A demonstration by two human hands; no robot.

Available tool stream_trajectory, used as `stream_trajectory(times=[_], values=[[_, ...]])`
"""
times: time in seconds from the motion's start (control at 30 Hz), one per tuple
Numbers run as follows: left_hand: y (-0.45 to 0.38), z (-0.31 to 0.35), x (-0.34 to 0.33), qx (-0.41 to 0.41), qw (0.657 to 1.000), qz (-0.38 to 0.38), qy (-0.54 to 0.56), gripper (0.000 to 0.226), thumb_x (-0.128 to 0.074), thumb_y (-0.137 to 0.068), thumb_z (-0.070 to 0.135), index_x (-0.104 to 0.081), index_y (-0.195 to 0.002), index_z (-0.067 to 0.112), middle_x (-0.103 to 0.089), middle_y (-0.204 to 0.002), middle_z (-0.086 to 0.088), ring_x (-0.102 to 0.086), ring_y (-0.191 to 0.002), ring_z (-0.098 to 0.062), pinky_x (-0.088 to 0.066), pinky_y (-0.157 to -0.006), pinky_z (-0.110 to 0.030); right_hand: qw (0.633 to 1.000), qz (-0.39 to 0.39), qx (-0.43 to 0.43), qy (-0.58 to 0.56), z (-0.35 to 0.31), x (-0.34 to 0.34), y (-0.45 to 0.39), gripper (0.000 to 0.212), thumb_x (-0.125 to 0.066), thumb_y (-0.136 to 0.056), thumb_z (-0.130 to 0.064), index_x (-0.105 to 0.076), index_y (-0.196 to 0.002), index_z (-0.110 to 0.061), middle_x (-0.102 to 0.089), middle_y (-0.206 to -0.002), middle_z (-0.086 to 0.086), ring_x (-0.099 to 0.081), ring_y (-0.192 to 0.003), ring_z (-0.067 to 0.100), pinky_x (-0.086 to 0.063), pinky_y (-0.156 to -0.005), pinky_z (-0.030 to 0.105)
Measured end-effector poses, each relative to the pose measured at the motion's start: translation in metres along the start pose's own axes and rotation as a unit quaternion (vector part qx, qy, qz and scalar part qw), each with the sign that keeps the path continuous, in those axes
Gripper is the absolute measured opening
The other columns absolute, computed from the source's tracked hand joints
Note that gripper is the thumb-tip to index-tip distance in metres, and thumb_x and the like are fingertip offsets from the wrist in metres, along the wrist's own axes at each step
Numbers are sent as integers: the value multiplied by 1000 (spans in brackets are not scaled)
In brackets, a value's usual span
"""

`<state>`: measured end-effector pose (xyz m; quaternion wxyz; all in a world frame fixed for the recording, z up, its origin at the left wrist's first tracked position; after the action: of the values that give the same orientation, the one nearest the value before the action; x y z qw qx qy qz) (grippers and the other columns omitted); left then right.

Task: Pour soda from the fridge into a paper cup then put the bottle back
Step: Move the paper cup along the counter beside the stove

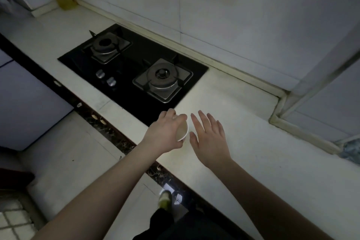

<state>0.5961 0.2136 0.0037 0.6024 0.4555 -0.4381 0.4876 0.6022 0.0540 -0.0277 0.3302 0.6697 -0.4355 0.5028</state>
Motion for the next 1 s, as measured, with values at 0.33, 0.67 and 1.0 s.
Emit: stream_trajectory(times=[0.33, 0.67, 1.0], values=[[-93, -29, -5, -141, 988, -54, -10, 63, -73, -77, 43, -40, -129, 30, -41, -126, -2, -41, -120, -25, -55, -78, -41, 982, -14, -186, 5, -13, -1, -52, 59, -19, -100, -51, -3, -153, -29, 1, -162, 0, 4, -148, 24, -3, -120, 45], [-150, -25, -19, -193, 975, -99, -39, 74, -76, -75, 42, -35, -136, 29, -37, -133, -5, -39, -121, -27, -52, -84, -41, 969, 11, -246, -17, -9, -1, -70, 61, -23, -100, -49, -4, -153, -27, -1, -162, 2, 2, -148, 24, -6, -120, 44], [-173, -24, -23, -202, 970, -129, -30, 75, -77, -72, 39, -35, -133, 31, -36, -134, -4, -37, -121, -26, -50, -86, -42, 963, 3, -266, -38, -4, -12, -55, 60, -25, -100, -47, -3, -153, -27, 2, -161, 2, 5, -148, 23, -2, -120, 43]])
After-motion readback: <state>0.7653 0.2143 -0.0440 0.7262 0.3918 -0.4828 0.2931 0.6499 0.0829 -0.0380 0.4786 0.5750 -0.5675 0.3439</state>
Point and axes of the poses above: each hand's wrist, its own y-axis away from the middle knuckle, its own x-axis out of the back of the hand, z = x × y, the point moved 2 cm from there along -y, towards the middle knuckle
